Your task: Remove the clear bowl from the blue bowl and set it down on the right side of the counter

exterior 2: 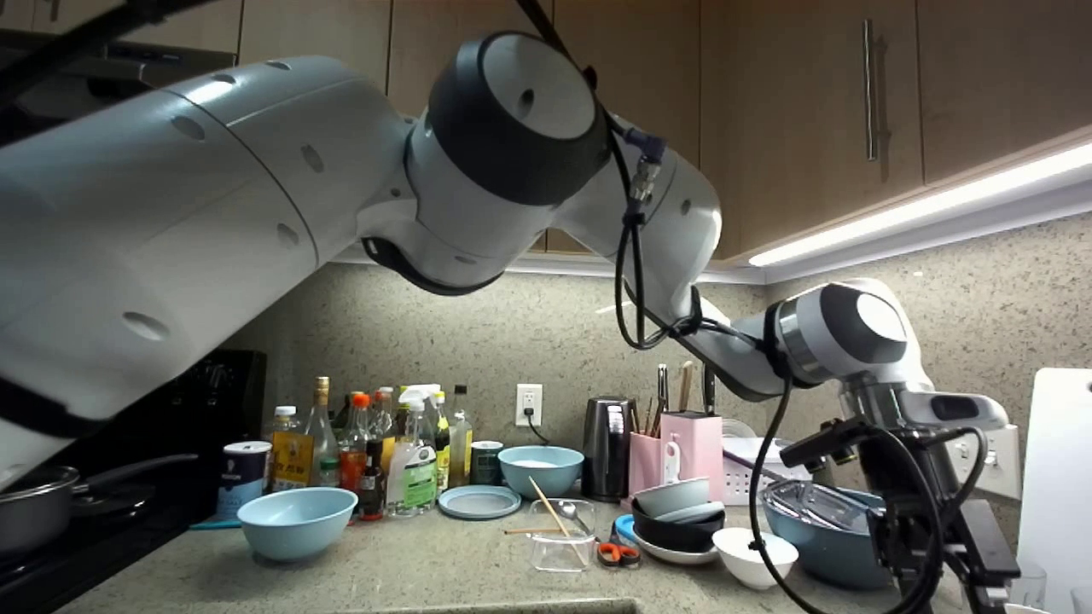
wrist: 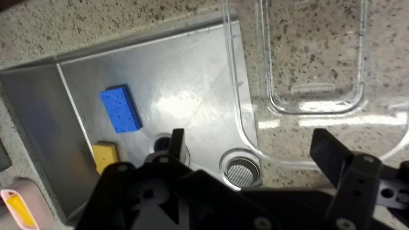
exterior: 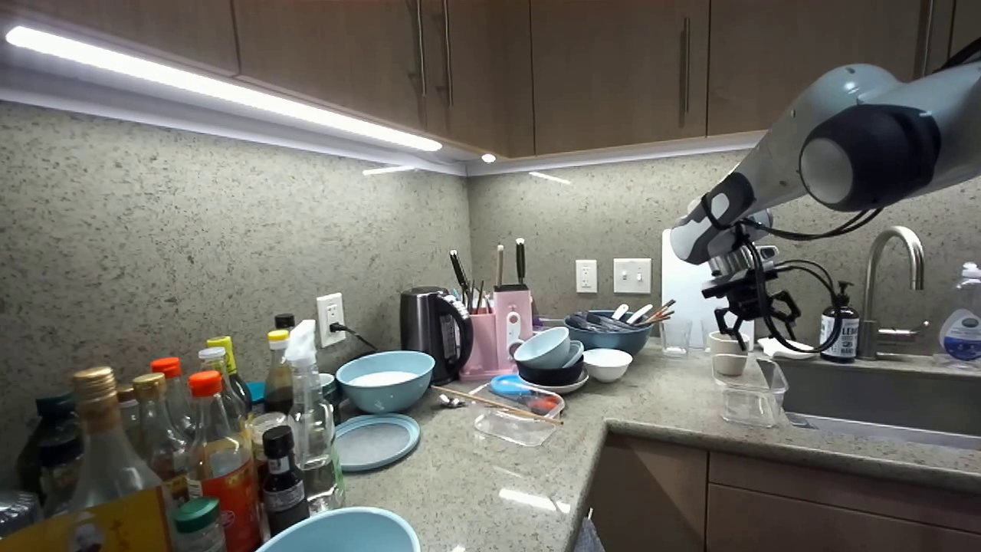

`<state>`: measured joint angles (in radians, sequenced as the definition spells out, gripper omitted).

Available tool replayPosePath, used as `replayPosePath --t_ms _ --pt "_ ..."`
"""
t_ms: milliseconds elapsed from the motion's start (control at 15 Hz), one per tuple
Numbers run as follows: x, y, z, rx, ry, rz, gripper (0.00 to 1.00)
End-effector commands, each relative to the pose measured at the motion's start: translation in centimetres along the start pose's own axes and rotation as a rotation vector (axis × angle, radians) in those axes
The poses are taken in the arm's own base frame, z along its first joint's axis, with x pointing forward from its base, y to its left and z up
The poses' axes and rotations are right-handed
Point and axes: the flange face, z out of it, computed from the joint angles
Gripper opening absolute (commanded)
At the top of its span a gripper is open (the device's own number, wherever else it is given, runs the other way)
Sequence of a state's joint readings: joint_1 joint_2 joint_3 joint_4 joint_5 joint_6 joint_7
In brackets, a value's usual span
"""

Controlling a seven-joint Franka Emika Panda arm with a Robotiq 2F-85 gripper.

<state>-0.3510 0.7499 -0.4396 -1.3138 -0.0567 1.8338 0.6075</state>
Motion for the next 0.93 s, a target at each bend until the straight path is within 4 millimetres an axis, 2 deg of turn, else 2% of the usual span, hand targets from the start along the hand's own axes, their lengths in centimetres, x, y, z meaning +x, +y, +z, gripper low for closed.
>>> replayPosePath --t_ms 0,200,400,533,733,867 --pt "-3.9 1.4 -5.3 0.084 0.137 -0.037 1.0" --pt "-7.6 0.7 -8.5 0.118 0.206 -0.1 1.0" --pt "-12.6 -0.8 -10.1 0.113 0.272 -0.212 1.0" --pt "-16.6 -2.2 -10.0 0.089 0.322 -0.307 1.0" --pt "-23.1 -5.0 -8.4 0.051 0.427 -0.436 1.0" --pt "-25.4 -6.8 -7.6 0.041 0.49 -0.443 1.0"
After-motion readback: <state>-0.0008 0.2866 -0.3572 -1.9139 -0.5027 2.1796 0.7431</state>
